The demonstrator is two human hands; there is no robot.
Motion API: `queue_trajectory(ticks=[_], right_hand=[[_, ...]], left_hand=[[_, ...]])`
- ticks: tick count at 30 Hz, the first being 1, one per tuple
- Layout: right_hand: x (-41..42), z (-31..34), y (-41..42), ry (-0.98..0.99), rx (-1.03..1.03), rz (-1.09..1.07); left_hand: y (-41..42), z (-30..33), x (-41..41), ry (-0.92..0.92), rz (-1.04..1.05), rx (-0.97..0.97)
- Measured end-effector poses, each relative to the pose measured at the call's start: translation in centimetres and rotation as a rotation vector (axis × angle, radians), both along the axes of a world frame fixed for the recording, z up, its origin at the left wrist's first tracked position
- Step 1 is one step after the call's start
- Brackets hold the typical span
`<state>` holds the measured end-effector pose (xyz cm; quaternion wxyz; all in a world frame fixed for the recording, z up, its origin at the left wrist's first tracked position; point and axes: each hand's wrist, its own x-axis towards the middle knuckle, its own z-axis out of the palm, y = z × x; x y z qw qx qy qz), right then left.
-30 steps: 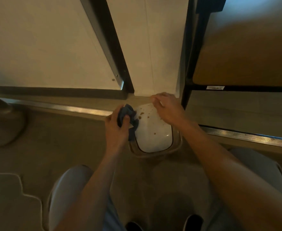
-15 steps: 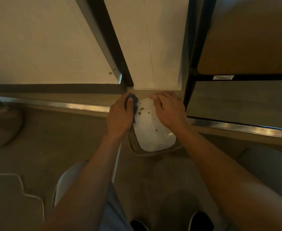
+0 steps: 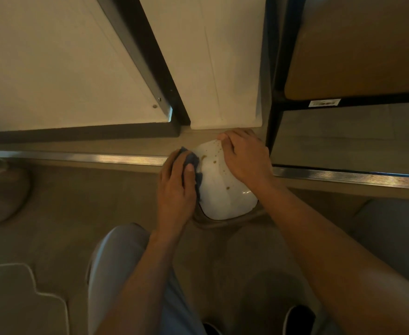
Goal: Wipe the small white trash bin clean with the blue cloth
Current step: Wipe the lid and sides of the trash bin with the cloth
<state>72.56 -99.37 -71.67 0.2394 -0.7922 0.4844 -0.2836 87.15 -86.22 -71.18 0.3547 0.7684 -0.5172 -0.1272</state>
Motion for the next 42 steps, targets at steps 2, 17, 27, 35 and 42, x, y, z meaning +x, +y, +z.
queue_trajectory(ticks=[2, 17, 27, 35, 42], right_hand=[[0.0, 0.1, 0.0, 0.009, 0.004, 0.007], [0.2, -0.1, -0.2, 0.068, -0.001, -0.007], [0.3, -0.6, -0.1, 0.094, -0.038, -0.030], [0.2, 0.3, 0.1, 0.102, -0.015, 0.006], [0.1, 0.3, 0.2, 0.087, -0.035, 0.001]], left_hand=[[-2.7, 1.3, 0.9, -0.012, 0.025, 0.045], [-3.4, 2.0, 1.0, -0.130, -0.017, 0.081], [2.1, 0.0, -2.9, -0.402, -0.080, -0.003], [-6.2, 3.3, -0.1, -0.207, 0.077, 0.222], [0.1, -0.7, -5.4, -0.384, 0.188, -0.055]])
